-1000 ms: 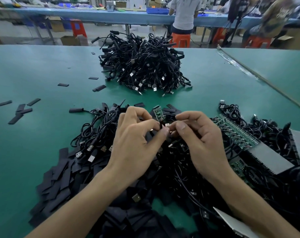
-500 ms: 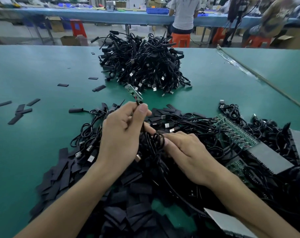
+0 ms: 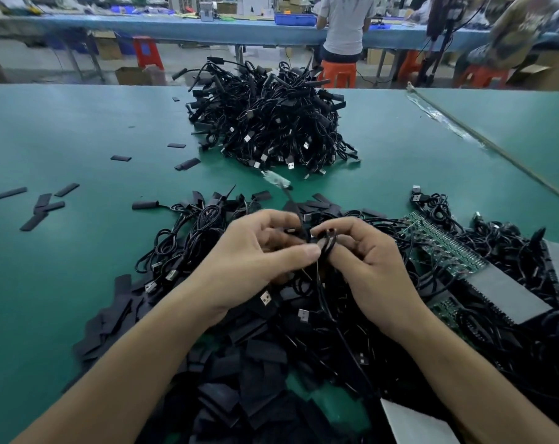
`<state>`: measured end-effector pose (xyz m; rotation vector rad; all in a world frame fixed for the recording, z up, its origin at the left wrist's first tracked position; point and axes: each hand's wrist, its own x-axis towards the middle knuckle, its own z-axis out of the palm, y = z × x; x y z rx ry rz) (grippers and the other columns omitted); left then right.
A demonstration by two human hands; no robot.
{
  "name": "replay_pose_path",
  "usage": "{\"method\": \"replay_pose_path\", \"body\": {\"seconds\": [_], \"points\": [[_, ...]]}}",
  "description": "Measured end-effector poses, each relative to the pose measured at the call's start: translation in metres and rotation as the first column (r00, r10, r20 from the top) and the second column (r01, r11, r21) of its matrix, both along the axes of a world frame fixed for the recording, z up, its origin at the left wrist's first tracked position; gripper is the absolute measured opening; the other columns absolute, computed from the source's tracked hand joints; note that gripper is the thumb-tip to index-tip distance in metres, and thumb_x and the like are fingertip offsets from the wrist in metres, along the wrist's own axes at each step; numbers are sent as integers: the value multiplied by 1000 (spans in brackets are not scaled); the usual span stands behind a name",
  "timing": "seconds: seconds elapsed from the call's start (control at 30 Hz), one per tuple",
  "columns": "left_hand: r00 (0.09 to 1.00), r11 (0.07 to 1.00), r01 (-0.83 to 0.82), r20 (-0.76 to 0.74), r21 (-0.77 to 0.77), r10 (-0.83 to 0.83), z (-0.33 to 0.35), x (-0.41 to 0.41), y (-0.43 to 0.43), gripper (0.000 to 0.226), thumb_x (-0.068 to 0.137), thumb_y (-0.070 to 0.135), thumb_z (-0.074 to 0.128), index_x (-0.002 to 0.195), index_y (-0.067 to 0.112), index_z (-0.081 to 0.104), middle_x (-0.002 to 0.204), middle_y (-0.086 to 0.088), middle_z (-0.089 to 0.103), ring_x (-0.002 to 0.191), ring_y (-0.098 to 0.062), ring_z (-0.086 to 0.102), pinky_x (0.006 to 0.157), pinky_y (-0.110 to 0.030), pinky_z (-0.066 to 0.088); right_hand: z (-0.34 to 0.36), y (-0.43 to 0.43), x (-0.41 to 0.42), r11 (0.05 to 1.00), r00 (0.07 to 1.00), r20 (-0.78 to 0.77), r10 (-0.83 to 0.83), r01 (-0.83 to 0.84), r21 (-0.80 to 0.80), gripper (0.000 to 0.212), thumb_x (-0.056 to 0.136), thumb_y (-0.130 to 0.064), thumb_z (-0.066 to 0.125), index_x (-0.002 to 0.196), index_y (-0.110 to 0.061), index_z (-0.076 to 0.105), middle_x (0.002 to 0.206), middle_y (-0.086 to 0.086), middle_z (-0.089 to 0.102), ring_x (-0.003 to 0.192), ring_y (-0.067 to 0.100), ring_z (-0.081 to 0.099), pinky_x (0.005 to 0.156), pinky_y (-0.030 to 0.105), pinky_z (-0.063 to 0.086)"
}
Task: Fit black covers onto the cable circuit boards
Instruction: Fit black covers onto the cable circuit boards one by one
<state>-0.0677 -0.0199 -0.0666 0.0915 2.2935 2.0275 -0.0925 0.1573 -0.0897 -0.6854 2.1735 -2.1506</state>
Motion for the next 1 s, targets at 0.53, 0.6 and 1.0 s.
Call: {"method": "replay_pose_path", "body": {"seconds": [0.53, 0.6, 1.0], "points": [[952, 841, -290, -232, -457, 203, 3, -2, -15, 13, 80, 31, 80, 74, 27, 68, 42, 13, 44, 40, -4, 36, 47, -17, 34, 9, 13, -7, 851, 974, 226, -17, 133, -509, 28, 79, -1, 39, 85, -16, 63, 75, 9, 70, 67, 15, 63, 55, 23, 50], [898, 647, -429, -376, -630, 229, 1, 0, -16, 14, 80, 32, 78, 76, 35, 65, 50, 12, 45, 53, -6, 45, 54, -25, 37, 10, 12, -7, 847, 976, 215, 33, 87, -524, 30, 83, 0, 42, 83, -17, 67, 76, 9, 71, 68, 16, 63, 57, 25, 52], [965, 869, 7, -226, -494, -136, -2, 2, -2, 43, 70, 72, 65, 94, 37, 58, 89, 21, 66, 76, 0, 65, 64, -17, 52, -1, 5, -9, 924, 986, 129, -103, 143, -355, 16, 87, -8, 52, 92, -21, 59, 84, 7, 74, 77, 17, 67, 66, 25, 52]]}}
